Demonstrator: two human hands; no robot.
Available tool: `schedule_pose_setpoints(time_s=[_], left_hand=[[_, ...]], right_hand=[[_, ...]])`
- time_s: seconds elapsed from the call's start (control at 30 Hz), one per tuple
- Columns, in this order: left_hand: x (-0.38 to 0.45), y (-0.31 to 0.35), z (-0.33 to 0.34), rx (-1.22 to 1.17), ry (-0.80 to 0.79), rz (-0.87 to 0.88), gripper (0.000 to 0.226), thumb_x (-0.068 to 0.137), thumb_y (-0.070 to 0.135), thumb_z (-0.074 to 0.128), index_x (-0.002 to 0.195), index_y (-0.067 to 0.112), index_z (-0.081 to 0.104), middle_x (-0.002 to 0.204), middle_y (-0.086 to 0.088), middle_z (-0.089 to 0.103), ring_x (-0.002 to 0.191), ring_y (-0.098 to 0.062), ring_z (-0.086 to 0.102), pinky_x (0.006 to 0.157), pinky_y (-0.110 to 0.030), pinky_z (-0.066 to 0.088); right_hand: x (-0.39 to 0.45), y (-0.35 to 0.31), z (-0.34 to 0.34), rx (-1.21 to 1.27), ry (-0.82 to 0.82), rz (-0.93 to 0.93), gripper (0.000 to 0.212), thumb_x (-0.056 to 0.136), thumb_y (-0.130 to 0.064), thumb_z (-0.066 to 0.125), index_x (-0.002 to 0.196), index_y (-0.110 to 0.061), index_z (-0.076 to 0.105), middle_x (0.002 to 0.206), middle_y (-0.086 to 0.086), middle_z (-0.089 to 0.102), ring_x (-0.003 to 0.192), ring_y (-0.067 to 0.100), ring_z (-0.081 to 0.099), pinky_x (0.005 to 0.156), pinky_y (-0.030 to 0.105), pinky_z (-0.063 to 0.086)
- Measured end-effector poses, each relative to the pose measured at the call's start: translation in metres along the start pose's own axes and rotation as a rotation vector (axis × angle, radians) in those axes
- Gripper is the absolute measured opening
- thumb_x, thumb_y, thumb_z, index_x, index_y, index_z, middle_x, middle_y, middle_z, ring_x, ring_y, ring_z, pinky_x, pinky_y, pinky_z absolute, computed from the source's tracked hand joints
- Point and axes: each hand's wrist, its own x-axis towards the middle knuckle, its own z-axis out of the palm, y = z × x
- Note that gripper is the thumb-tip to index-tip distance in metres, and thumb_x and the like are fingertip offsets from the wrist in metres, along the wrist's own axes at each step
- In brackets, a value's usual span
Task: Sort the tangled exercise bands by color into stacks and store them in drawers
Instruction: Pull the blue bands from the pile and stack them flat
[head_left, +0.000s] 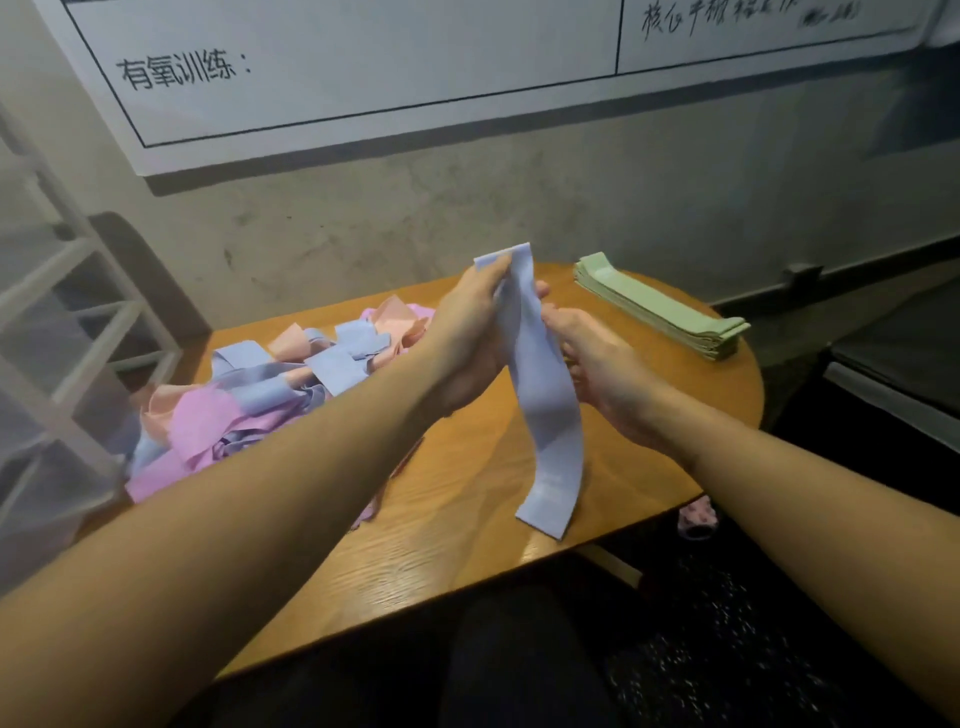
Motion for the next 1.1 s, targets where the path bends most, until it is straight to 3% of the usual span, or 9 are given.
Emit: schedule_pose_setpoints(time_s=[0.1,0.2,0.3,0.47,0.57,0.67,0.73,0.9,1.1], left_hand=[[0.02,0.003,0.0,0.005,0.084,-0.06,0.052,0.104,0.05,0.044,0.136,0.011,0.054,0.114,-0.008,0.07,0.077,-0.012,0.074,0.064,-0.028,0.06],[0.043,0.001,-0.002,-0.002,0.142,-0.037,0.041,0.107,0.035,0.045,0.14,0.011,0.049,0.111,-0.004,0.072,0.079,-0.012,0.075,0.062,-0.028,0.06],[0.071,-0.003,-0.009,-0.025,0.193,-0.052,0.035,0.106,0.018,0.047,0.14,0.01,0.049,0.107,-0.002,0.073,0.078,-0.014,0.075,0.061,-0.03,0.06],[0.118,-0.02,-0.02,0.052,0.269,-0.078,0.037,0.101,-0.002,0.038,0.135,0.003,0.05,0.103,-0.007,0.069,0.069,-0.015,0.074,0.06,-0.031,0.06],[0.137,-0.036,-0.025,0.085,0.318,-0.131,0.037,0.1,0.002,0.036,0.13,0.006,0.057,0.094,-0.01,0.069,0.071,-0.019,0.072,0.064,-0.031,0.058],[0.158,-0.06,-0.036,0.148,0.396,-0.181,0.042,0.093,0.001,0.035,0.118,0.024,0.06,0.111,-0.012,0.064,0.096,-0.028,0.067,0.082,-0.041,0.059],[0.171,-0.075,-0.043,0.228,0.401,-0.182,0.048,0.087,-0.004,0.033,0.11,0.028,0.061,0.119,-0.01,0.057,0.104,-0.027,0.061,0.087,-0.038,0.055],[0.183,-0.098,-0.046,0.289,0.31,-0.132,0.022,0.096,-0.002,0.053,0.106,0.016,0.063,0.093,-0.009,0.064,0.081,-0.022,0.066,0.068,-0.029,0.057],[0.203,-0.114,-0.061,0.435,0.297,-0.079,0.031,0.096,-0.007,0.049,0.112,0.011,0.069,0.097,-0.005,0.066,0.077,-0.014,0.063,0.07,-0.022,0.057]], right_hand=[[0.003,0.021,-0.005,-0.125,-0.05,0.044,0.033,0.09,-0.056,0.063,0.106,-0.026,0.063,0.091,-0.009,0.064,0.082,0.007,0.059,0.067,0.024,0.041],[0.009,0.038,-0.01,-0.152,-0.057,0.086,0.016,0.096,-0.036,0.064,0.102,-0.022,0.065,0.086,-0.005,0.067,0.071,0.002,0.06,0.06,0.021,0.041],[0.015,0.052,-0.012,-0.161,-0.045,0.128,0.025,0.095,-0.026,0.064,0.111,-0.007,0.065,0.111,0.02,0.069,0.089,0.015,0.063,0.077,0.032,0.045],[0.019,0.065,-0.019,-0.244,-0.065,0.267,0.042,0.068,-0.028,0.058,0.109,-0.019,0.061,0.108,0.017,0.071,0.101,0.036,0.068,0.089,0.052,0.054],[0.024,0.071,-0.027,-0.399,-0.104,0.253,0.046,0.07,-0.027,0.057,0.116,-0.024,0.058,0.1,0.01,0.073,0.094,0.034,0.069,0.081,0.048,0.056],[0.028,0.076,-0.036,-0.669,-0.132,0.14,0.046,0.086,-0.022,0.063,0.131,-0.024,0.055,0.088,-0.005,0.066,0.074,0.013,0.061,0.064,0.03,0.047],[0.031,0.081,-0.042,-0.856,-0.092,0.013,0.064,0.085,-0.032,0.068,0.145,-0.029,0.045,0.094,-0.009,0.062,0.086,0.011,0.057,0.074,0.031,0.049],[0.032,0.097,-0.064,-0.927,-0.094,-0.201,0.045,0.086,-0.04,0.072,0.13,-0.037,0.061,0.112,-0.013,0.053,0.106,0.012,0.045,0.094,0.03,0.039],[0.032,0.105,-0.07,-0.996,-0.257,-0.363,0.027,0.093,-0.05,0.061,0.117,-0.042,0.07,0.131,-0.022,0.055,0.13,0.002,0.039,0.104,0.033,0.027]])
